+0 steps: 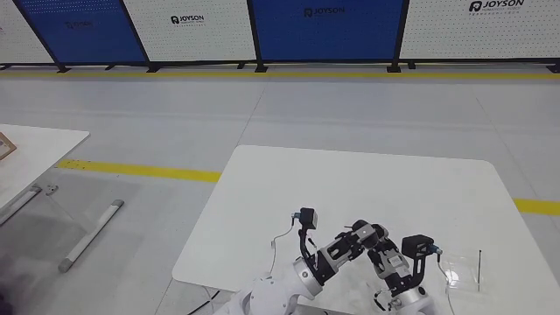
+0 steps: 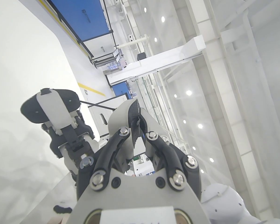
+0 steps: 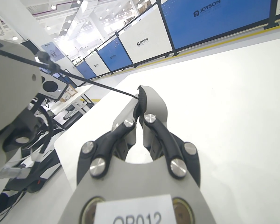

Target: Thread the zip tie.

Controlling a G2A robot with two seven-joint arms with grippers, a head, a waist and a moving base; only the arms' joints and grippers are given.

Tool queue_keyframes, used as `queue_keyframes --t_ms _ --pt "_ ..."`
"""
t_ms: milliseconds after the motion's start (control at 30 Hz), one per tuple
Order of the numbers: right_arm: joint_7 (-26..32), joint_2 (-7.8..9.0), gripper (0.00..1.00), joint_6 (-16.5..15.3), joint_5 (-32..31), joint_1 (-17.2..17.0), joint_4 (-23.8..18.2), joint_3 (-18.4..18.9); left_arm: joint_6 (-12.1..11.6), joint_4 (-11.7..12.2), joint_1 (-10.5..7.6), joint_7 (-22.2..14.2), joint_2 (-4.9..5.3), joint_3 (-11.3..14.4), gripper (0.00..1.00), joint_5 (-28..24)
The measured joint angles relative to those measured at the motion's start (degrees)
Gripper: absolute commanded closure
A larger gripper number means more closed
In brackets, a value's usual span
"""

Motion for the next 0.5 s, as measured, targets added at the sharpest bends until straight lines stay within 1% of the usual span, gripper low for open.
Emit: queue_keyframes --t_ms 233,367,433,467,500 --pt "0.1 -0.02 1.00 -0.2 0.0 0.1 0.1 -0.1 -0.1 -0.3 0.24 -0.5 0.14 0.0 1.00 0.1" --pt "-0.1 -0.05 1.00 -0.4 0.5 0.2 0.1 0.0 0.0 -0.1 0.17 0.0 0.17 -0.2 1.00 0.0" --pt "-0.3 -0.05 0.71 -0.7 1.1 0.2 0.1 0.1 0.2 0.1 0.04 0.1 0.15 -0.2 1.00 -0.2" --pt "-0.3 -0.04 0.59 -0.9 1.4 0.2 0.1 0.2 0.4 0.2 -0.06 0.1 0.13 -0.1 1.00 -0.6" --pt "-0.2 -0.03 0.58 -1.1 1.5 0.2 0.1 0.3 0.5 0.2 -0.16 0.0 0.12 -0.1 1.00 -0.8"
